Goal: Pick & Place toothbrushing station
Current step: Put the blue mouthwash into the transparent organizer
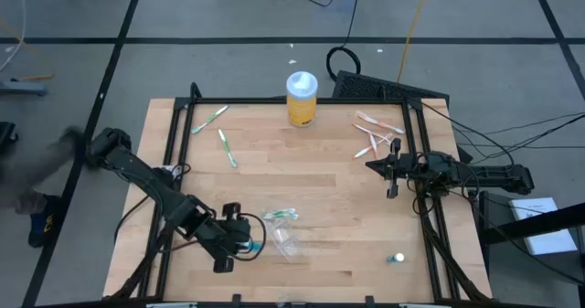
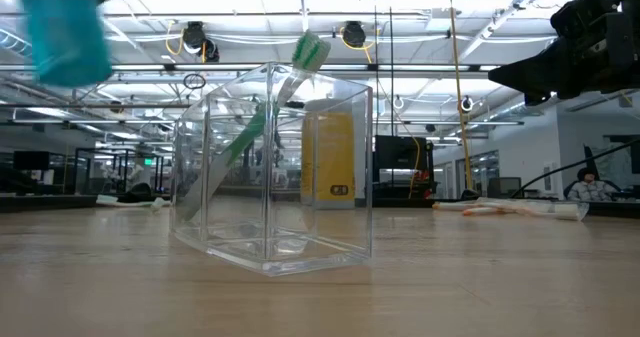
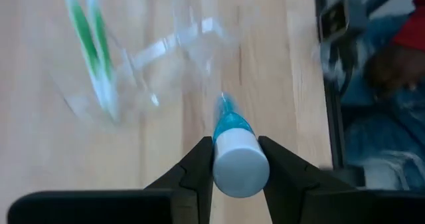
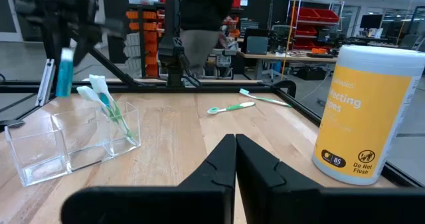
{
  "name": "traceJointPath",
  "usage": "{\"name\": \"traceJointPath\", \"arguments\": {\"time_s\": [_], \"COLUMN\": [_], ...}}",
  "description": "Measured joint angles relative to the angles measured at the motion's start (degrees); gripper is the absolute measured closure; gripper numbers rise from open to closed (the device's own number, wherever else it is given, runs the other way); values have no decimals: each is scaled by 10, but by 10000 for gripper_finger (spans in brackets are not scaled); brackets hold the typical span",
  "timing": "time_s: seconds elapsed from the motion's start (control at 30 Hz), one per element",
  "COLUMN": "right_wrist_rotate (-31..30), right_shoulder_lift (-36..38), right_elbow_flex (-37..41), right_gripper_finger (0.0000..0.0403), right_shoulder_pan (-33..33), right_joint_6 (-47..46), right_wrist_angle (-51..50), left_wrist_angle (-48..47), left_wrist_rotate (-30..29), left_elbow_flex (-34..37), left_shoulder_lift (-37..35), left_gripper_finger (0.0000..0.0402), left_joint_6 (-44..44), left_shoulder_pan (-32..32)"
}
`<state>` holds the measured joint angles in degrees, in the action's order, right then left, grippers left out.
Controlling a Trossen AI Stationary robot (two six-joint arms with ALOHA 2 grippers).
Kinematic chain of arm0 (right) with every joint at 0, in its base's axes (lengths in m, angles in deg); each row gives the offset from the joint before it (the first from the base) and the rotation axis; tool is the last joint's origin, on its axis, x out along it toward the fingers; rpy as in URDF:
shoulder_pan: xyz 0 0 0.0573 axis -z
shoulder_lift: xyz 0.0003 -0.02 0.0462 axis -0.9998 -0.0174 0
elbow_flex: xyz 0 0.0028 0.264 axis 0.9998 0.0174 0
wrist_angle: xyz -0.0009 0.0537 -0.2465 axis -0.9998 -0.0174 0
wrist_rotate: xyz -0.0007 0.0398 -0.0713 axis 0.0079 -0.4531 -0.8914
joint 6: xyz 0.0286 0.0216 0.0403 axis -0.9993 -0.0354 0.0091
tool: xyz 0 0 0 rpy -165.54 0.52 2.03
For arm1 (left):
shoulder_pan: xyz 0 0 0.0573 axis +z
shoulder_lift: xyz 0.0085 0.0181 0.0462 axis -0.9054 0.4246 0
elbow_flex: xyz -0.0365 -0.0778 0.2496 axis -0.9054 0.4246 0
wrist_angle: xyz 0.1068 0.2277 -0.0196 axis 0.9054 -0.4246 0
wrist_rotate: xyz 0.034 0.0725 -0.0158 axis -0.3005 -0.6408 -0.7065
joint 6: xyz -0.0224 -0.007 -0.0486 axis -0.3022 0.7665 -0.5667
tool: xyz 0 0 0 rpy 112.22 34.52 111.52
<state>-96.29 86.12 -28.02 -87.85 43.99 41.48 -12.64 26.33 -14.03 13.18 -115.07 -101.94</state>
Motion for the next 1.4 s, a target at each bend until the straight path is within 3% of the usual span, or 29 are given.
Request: {"name": "traceJointPath", "arguments": {"time_s": [0.13,0.27,0.73,1.07,1.4], "right_wrist_rotate": [0,0,0,0,0], "right_shoulder_lift": [0,0,0,0,0], "right_elbow_flex": [0,0,0,0,0], "right_gripper_finger": [399,399,399,399,399], "right_shoulder_pan": [0,0,0,0,0], "right_joint_6": [0,0,0,0,0], "right_wrist_angle": [0,0,0,0,0], "left_wrist_angle": [4,-10,-33,-119,-121], "left_wrist_rotate": [-39,-40,87,105,120], "left_elbow_flex": [-42,-74,-101,-204,-216], "left_shoulder_lift": [-4,-3,34,151,198], "left_gripper_finger": [301,301,300,300,300], "left_joint_6": [71,114,240,303,329], "left_shoulder_pan": [11,38,168,168,168]}}
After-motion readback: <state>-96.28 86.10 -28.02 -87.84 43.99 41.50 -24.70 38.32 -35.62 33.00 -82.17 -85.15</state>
